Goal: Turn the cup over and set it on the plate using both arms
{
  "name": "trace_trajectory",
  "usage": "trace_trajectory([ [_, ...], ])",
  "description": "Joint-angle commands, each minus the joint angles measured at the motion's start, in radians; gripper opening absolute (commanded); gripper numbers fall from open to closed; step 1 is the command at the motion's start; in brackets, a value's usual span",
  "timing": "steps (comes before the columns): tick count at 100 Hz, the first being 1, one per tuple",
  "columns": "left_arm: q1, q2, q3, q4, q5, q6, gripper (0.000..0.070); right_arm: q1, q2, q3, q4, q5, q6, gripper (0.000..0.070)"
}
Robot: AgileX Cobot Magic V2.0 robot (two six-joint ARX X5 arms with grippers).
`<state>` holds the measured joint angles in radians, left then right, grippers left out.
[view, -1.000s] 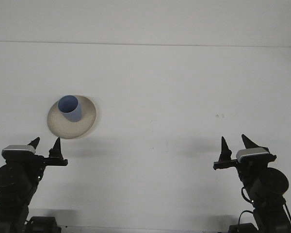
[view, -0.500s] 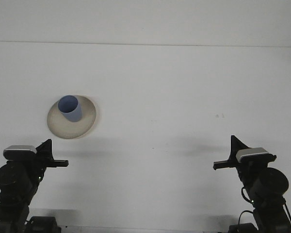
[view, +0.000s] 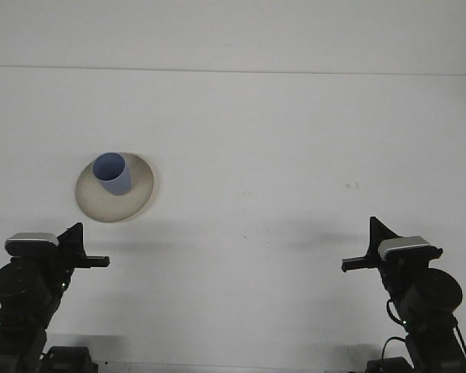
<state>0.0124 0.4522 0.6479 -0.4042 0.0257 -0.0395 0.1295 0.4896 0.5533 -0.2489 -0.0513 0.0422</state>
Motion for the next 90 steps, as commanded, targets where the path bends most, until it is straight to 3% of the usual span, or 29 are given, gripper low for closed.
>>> trace_trajectory([
  [1, -0.001, 0.003, 0.012, 0.010, 0.001, 0.001, 0.0012, 0.001, 0.000, 0.008, 0.010, 0.000, 0.010, 0.0000],
  [22, -0.004, -0.011, 0.009, 0.015, 0.000, 0.001, 0.0011, 0.001, 0.000, 0.008, 0.010, 0.000, 0.010, 0.0000],
  [29, -0.010, -0.027, 0.005, 0.030, 0.000, 0.049, 0.0012, 0.001, 0.000, 0.008, 0.010, 0.000, 0.010, 0.0000],
  [63, -0.017, -0.237, -0.295, 0.457, 0.002, 0.014, 0.0012, 0.001, 0.000, 0.008, 0.010, 0.000, 0.010, 0.0000],
  [90, -0.055, -0.434, -0.549, 0.528, 0.002, 0.002, 0.0012, 0.001, 0.000, 0.008, 0.011, 0.000, 0.010, 0.0000],
])
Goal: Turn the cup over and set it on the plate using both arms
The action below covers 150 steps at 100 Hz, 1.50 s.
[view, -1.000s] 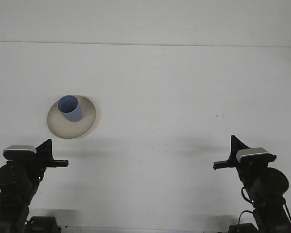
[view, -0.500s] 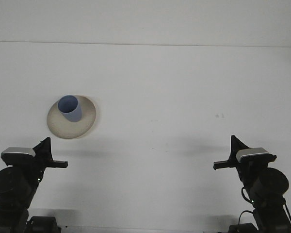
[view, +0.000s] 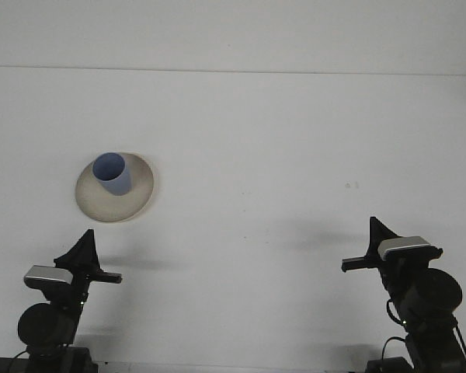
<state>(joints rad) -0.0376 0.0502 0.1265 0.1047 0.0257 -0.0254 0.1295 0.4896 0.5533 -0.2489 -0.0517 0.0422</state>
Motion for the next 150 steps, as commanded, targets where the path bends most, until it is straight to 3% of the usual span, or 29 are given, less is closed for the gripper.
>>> trace_trajectory([
  [1, -0.006, -0.038, -0.033, 0.019, 0.002, -0.012, 0.0012, 0.001, 0.000, 0.008, 0.011, 0.000, 0.010, 0.0000],
  [40, -0.018, -0.047, -0.113, 0.129, 0.004, -0.024, 0.0012, 0.001, 0.000, 0.008, 0.018, 0.000, 0.010, 0.0000],
  [150, -0.017, -0.047, -0.113, 0.125, 0.004, -0.024, 0.0012, -0.004, -0.078, -0.014, 0.044, 0.002, 0.010, 0.0000],
])
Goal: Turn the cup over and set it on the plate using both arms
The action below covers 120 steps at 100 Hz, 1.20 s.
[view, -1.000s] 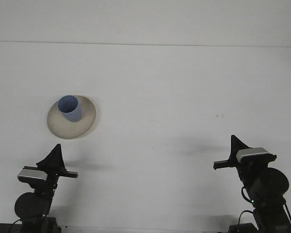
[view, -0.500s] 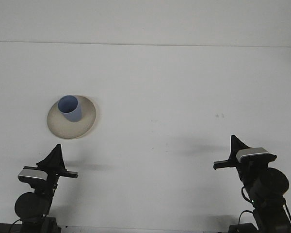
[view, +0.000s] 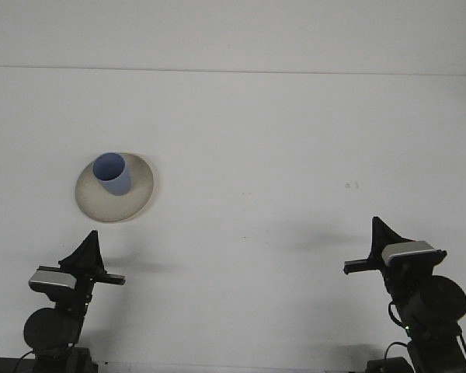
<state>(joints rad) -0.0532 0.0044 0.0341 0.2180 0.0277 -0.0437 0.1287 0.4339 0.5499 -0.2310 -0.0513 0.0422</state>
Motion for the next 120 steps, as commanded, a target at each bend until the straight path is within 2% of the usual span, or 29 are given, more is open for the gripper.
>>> trace_trajectory([
  [1, -0.002, -0.001, -0.020, 0.011, 0.002, -0.006, 0.0012, -0.005, -0.028, -0.014, 0.030, 0.001, 0.010, 0.0000],
  [55, -0.002, -0.001, -0.020, 0.012, 0.002, -0.006, 0.0012, -0.143, -0.436, -0.315, 0.082, 0.000, 0.010, 0.0000],
  [95, -0.002, -0.001, -0.020, 0.010, 0.002, -0.006, 0.0012, -0.148, -0.433, -0.473, 0.294, 0.003, 0.018, 0.0000],
  [120, -0.001, -0.001, -0.020, 0.010, 0.002, -0.006, 0.0012, -0.148, -0.433, -0.520, 0.322, 0.008, 0.023, 0.0000],
])
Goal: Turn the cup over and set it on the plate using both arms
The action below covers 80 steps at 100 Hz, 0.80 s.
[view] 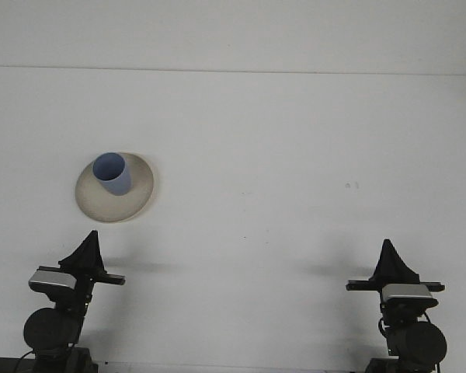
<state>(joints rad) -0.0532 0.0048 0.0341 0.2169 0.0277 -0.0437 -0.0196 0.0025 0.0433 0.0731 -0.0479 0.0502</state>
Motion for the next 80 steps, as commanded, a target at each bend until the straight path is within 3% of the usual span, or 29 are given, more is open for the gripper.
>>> trace_trajectory([
  [1, -0.002, -0.002, -0.020, 0.011, 0.002, -0.006, 0.0012, 0.000, -0.001, -0.016, 0.020, 0.004, 0.016, 0.0000],
  [80, -0.002, -0.002, -0.020, 0.010, 0.002, -0.006, 0.0012, 0.000, -0.001, -0.031, 0.046, 0.003, 0.032, 0.0000],
])
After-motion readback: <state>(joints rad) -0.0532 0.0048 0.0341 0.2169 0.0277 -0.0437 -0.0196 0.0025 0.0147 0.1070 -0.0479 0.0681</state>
